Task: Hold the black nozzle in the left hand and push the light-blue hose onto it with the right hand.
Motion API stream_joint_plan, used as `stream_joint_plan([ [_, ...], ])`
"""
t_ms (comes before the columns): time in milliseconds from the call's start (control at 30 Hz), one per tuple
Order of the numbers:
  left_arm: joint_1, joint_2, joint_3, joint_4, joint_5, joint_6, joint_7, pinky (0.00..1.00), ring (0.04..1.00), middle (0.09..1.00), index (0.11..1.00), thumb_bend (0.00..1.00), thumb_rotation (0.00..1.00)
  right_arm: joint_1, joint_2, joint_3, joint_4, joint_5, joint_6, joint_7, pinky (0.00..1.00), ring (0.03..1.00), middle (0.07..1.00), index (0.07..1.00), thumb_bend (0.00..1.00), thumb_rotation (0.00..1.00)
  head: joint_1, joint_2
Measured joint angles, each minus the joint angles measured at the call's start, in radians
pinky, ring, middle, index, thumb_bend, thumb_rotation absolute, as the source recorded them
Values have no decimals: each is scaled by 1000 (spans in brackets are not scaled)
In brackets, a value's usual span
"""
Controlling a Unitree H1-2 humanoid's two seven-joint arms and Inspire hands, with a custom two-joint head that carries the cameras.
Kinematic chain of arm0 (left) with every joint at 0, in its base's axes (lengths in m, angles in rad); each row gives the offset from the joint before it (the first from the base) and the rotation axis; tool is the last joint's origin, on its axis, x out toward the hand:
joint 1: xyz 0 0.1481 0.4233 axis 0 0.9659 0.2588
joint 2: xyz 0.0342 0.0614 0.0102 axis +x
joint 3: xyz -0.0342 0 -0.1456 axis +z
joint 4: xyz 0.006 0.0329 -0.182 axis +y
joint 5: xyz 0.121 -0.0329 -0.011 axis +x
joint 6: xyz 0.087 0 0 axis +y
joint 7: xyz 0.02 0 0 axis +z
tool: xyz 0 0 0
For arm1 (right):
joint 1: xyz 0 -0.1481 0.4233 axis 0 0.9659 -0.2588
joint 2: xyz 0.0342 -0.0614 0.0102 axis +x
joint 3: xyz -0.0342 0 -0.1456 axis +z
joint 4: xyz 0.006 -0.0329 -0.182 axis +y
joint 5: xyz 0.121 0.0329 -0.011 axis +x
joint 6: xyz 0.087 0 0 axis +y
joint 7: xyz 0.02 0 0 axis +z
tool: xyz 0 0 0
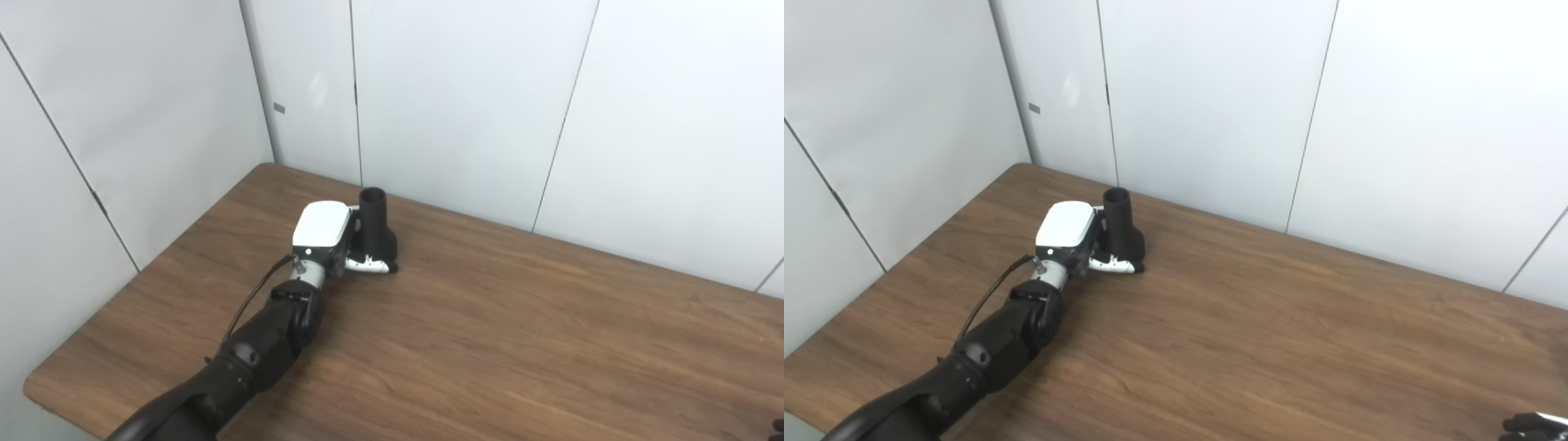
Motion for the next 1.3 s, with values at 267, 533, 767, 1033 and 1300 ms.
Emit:
stream_joint_plan([
  [267,1,4,-8,9,3,-30,18,191,242,471,483,526,0,1,0,1,-3,-1,4,-1,344,473,522,478,1000,642,-9,2],
  [533,2,19,-23,5,19,-45,30,175,227,472,482,527,0,5,9,2,-35,-11,49,-12,370,508,549,499,1000,626,-103,51],
  [767,5,30,-37,18,32,-117,61,126,177,471,482,527,0,12,18,4,-110,5,154,-2,546,660,681,638,547,534,-198,61],
  [1033,61,32,-48,-72,41,-202,70,144,194,400,493,519,0,54,9,-3,-229,27,270,5,672,727,737,714,239,50,-279,74],
  [1300,72,32,-73,-171,85,-235,-11,129,194,457,484,525,0,80,9,-8,-304,24,298,3,698,734,742,722,206,0,-360,84],
])
